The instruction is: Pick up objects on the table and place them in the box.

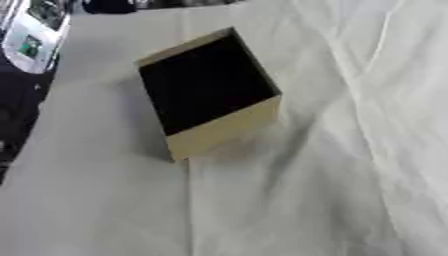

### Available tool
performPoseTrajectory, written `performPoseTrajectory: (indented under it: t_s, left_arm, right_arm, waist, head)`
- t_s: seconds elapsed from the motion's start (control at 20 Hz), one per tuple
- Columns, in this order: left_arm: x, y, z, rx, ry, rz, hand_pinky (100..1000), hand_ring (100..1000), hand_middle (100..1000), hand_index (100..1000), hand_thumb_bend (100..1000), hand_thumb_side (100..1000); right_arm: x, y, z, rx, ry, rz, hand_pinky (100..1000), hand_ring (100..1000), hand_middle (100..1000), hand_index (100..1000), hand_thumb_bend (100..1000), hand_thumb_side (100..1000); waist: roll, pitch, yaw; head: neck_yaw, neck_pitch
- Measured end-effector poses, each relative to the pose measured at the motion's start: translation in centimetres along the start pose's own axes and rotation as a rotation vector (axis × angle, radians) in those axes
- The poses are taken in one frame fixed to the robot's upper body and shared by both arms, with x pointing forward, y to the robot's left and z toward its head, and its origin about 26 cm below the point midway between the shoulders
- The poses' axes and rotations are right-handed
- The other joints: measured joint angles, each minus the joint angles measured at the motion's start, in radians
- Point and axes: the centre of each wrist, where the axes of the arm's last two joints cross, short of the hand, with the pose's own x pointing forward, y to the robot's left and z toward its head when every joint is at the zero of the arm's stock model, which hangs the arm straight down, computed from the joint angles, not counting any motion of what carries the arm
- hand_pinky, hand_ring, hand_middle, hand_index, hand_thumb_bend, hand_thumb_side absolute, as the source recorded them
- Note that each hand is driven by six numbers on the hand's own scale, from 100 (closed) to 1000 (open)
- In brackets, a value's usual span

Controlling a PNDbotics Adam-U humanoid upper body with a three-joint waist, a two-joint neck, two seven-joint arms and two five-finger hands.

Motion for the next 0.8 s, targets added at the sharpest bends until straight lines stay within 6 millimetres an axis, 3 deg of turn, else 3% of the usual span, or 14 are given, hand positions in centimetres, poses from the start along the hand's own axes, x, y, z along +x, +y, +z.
performPoseTrajectory:
  t_s: [0.55,0.8]
  left_arm:
    - [0.9,-4.4,0.9,-0.106,0.018,0.010,455,603,539,628,100,100]
    - [1.3,-5.6,1.1,-0.137,0.012,0.020,453,609,497,628,100,100]
  right_arm:
    - [0.0,0.3,-0.1,0.013,0.003,0.006,869,860,678,768,100,367]
    - [0.0,0.3,-0.1,0.016,0.006,0.006,870,862,677,768,100,372]
  waist:
    - [0.004,-0.010,0.008]
    - [0.004,-0.010,0.009]
  head:
    - [-0.028,0.009]
    - [-0.031,0.010]
